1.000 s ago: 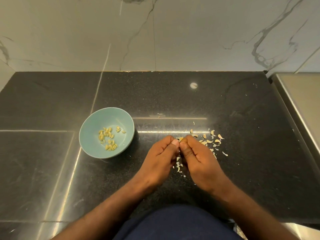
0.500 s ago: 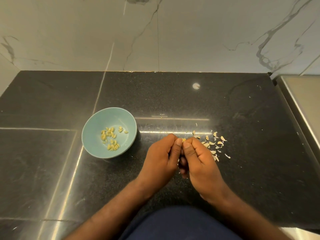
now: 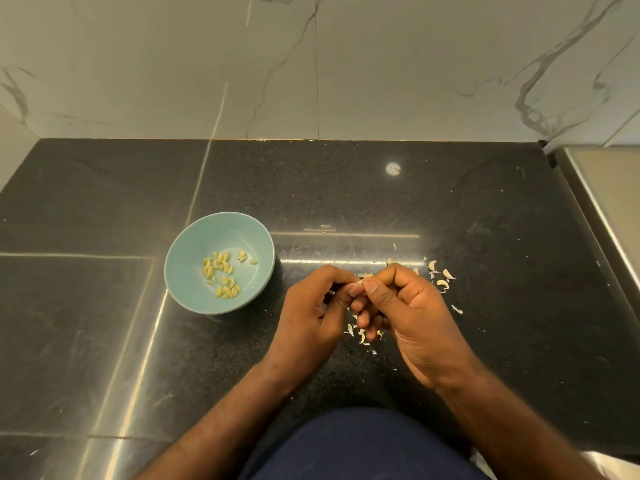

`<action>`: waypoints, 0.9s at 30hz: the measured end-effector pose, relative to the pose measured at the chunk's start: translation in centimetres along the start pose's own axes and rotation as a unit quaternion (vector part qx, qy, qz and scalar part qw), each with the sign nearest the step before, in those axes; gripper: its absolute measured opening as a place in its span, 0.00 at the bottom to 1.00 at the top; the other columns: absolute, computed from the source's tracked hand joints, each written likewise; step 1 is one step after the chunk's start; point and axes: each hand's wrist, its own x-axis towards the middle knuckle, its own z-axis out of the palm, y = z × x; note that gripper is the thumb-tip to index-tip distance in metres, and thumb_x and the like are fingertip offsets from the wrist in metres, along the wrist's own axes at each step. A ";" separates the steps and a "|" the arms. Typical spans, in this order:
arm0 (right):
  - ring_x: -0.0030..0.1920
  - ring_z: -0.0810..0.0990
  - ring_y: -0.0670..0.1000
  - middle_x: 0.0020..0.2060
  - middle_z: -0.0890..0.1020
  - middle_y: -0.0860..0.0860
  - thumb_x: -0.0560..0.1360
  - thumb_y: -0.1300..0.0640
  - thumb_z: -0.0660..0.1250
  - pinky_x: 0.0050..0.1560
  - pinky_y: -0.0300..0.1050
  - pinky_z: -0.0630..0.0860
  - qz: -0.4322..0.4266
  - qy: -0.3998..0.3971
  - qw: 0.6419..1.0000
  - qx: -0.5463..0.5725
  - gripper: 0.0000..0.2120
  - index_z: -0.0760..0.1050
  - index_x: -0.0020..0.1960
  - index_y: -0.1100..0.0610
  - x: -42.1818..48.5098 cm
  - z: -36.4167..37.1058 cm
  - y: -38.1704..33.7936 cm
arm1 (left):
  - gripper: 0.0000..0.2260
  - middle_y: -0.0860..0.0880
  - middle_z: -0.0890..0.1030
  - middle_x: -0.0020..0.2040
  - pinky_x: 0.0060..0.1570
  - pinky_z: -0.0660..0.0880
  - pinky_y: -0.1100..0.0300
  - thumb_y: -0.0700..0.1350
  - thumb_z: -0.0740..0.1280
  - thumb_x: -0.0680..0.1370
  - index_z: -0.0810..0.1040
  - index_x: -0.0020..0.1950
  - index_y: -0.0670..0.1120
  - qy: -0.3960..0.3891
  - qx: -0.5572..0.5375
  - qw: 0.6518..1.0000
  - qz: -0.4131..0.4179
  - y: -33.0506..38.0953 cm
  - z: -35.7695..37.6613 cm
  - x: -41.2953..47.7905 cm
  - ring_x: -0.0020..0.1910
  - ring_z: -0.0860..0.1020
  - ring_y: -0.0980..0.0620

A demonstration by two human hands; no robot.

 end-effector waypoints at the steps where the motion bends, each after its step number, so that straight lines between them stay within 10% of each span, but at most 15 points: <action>1: 0.34 0.80 0.52 0.37 0.83 0.56 0.75 0.56 0.66 0.31 0.43 0.76 -0.007 0.001 1.000 -0.012 0.09 0.77 0.47 0.63 0.0 -0.1 0.0 | 0.09 0.54 0.81 0.40 0.42 0.77 0.59 0.46 0.65 0.79 0.81 0.49 0.41 -0.001 -0.012 1.000 -0.008 0.1 -0.1 0.1 0.41 0.80 0.53; 10: 0.34 0.82 0.50 0.38 0.85 0.53 0.73 0.61 0.72 0.33 0.42 0.78 -0.039 0.047 0.992 -0.113 0.05 0.79 0.48 0.60 0.5 -1.2 -0.2 | 0.08 0.44 0.84 0.42 0.38 0.78 0.62 0.42 0.69 0.76 0.81 0.51 0.38 0.045 -0.214 0.963 -0.156 0.6 -0.2 0.2 0.42 0.82 0.51; 15: 0.46 0.82 0.41 0.51 0.82 0.39 0.80 0.56 0.67 0.47 0.40 0.79 -0.074 0.104 0.903 -0.410 0.18 0.74 0.69 0.48 1.1 -3.1 0.3 | 0.05 0.43 0.85 0.43 0.38 0.79 0.61 0.39 0.70 0.75 0.82 0.50 0.41 0.063 -0.253 0.943 -0.209 0.0 -0.2 0.0 0.41 0.82 0.50; 18: 0.33 0.78 0.42 0.34 0.81 0.42 0.79 0.51 0.68 0.34 0.39 0.74 -0.150 0.159 0.877 -0.428 0.07 0.83 0.49 0.52 0.9 -2.9 -0.2 | 0.05 0.43 0.85 0.44 0.39 0.79 0.60 0.37 0.68 0.78 0.83 0.51 0.42 0.061 -0.247 0.943 -0.216 -0.5 -0.5 -0.3 0.43 0.82 0.48; 21: 0.29 0.76 0.47 0.28 0.78 0.49 0.79 0.48 0.67 0.29 0.43 0.73 -0.127 0.145 0.903 -0.383 0.11 0.79 0.41 0.52 1.0 -2.2 -0.4 | 0.06 0.44 0.85 0.45 0.40 0.79 0.60 0.38 0.69 0.77 0.82 0.53 0.41 0.059 -0.228 0.949 -0.211 -0.6 -0.7 -0.5 0.43 0.83 0.49; 23: 0.36 0.81 0.47 0.36 0.82 0.49 0.79 0.53 0.68 0.35 0.43 0.78 -0.053 0.066 0.953 -0.290 0.02 0.79 0.49 0.48 1.0 -1.2 -0.4 | 0.06 0.44 0.85 0.44 0.40 0.79 0.61 0.38 0.69 0.77 0.82 0.53 0.41 0.061 -0.216 0.953 -0.205 -0.5 -0.7 -0.6 0.43 0.83 0.50; 27: 0.45 0.85 0.51 0.46 0.85 0.51 0.76 0.62 0.72 0.42 0.43 0.81 0.009 0.020 0.992 -0.125 0.13 0.78 0.58 0.51 0.9 0.5 0.8 | 0.06 0.46 0.85 0.45 0.41 0.79 0.62 0.40 0.71 0.76 0.83 0.52 0.42 0.063 -0.198 0.958 -0.197 -0.5 -0.8 -0.9 0.44 0.83 0.52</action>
